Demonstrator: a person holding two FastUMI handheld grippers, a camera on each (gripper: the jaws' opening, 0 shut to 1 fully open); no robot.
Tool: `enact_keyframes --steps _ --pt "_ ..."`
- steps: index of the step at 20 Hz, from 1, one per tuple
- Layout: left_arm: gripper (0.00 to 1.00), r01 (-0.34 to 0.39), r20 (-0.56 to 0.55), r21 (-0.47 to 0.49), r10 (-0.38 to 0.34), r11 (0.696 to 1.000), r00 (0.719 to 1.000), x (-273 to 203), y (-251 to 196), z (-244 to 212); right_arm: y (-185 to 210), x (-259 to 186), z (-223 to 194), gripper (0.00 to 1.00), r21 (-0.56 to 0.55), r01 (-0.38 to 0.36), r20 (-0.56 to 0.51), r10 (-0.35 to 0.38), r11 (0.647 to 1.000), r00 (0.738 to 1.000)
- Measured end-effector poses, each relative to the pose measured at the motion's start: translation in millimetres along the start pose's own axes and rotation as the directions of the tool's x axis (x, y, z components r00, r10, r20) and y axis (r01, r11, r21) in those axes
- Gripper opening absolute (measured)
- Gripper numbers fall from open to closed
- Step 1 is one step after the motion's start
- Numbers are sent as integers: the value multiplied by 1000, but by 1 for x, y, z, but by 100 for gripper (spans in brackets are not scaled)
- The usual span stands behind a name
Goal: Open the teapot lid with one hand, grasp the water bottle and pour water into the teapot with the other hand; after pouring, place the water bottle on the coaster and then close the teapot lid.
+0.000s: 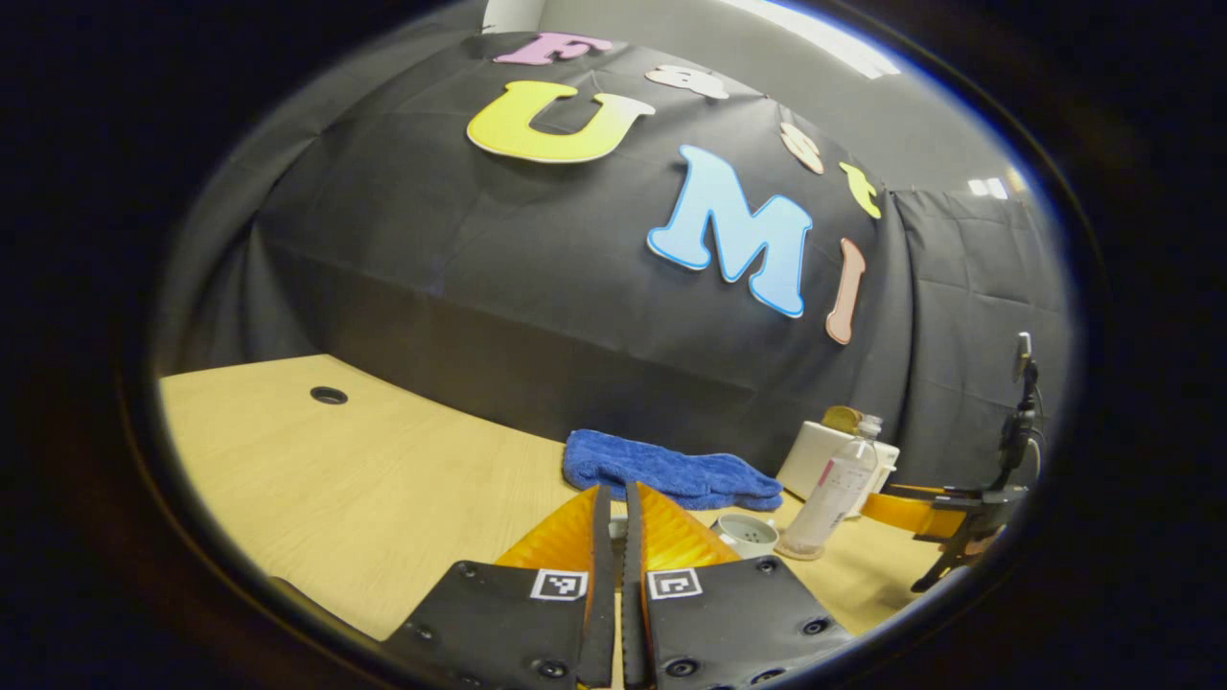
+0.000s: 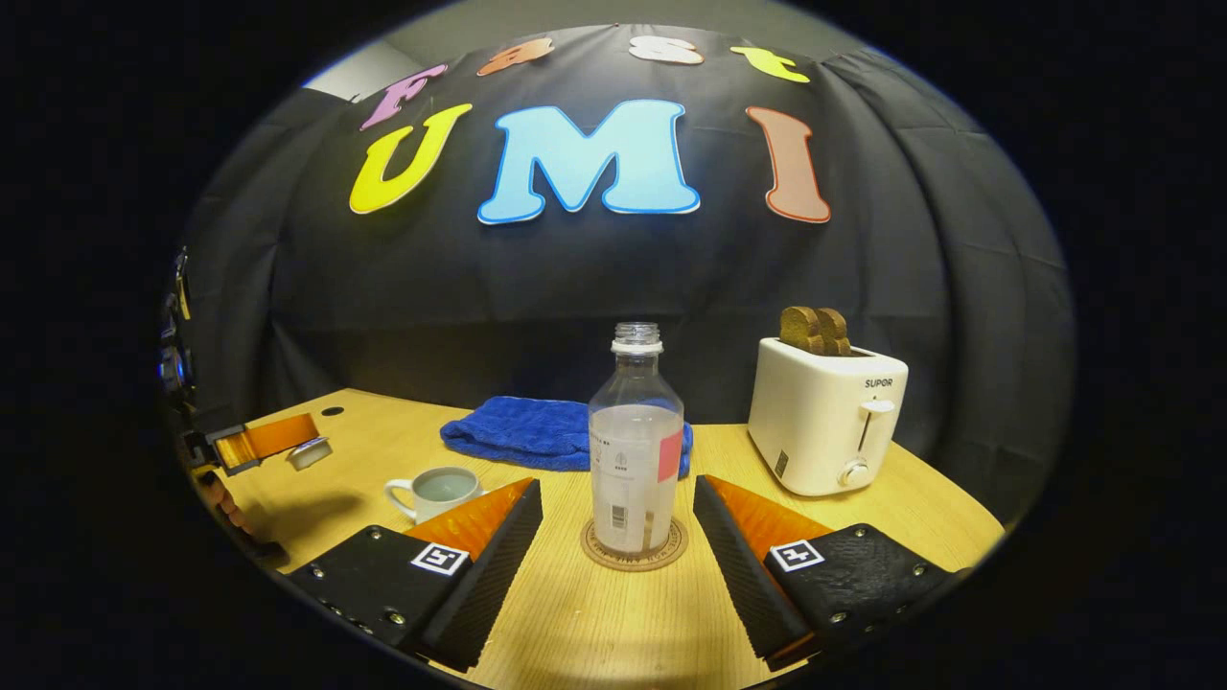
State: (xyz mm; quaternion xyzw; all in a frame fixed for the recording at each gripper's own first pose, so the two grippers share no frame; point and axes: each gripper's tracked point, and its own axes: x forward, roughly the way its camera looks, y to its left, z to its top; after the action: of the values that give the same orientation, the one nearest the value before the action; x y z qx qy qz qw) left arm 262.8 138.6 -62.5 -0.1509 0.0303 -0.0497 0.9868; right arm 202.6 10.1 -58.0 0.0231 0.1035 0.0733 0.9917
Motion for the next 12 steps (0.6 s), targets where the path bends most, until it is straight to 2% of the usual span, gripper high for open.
enact_keyframes --steps 2,5,9,11,12 --pt "9 -5 1 5 5 1000 1000 1 -1 0 1 -17 0 98 10 -11 12 11 1000 1000" --pt "11 -20 -26 61 21 998 999 -2 -6 -5 -4 -42 -4 98 -13 12 17 -12 1000 1000" --pt "8 19 -6 134 -18 991 1000 -3 -43 12 -12 -67 2 98 -45 37 67 -34 998 997" --pt "12 55 -10 149 -55 987 998 1 -69 12 -18 -75 6 98 -50 62 78 -58 997 995" --pt "9 72 -22 158 -70 985 997 6 -81 7 -18 -77 10 98 -38 63 87 -59 997 994"
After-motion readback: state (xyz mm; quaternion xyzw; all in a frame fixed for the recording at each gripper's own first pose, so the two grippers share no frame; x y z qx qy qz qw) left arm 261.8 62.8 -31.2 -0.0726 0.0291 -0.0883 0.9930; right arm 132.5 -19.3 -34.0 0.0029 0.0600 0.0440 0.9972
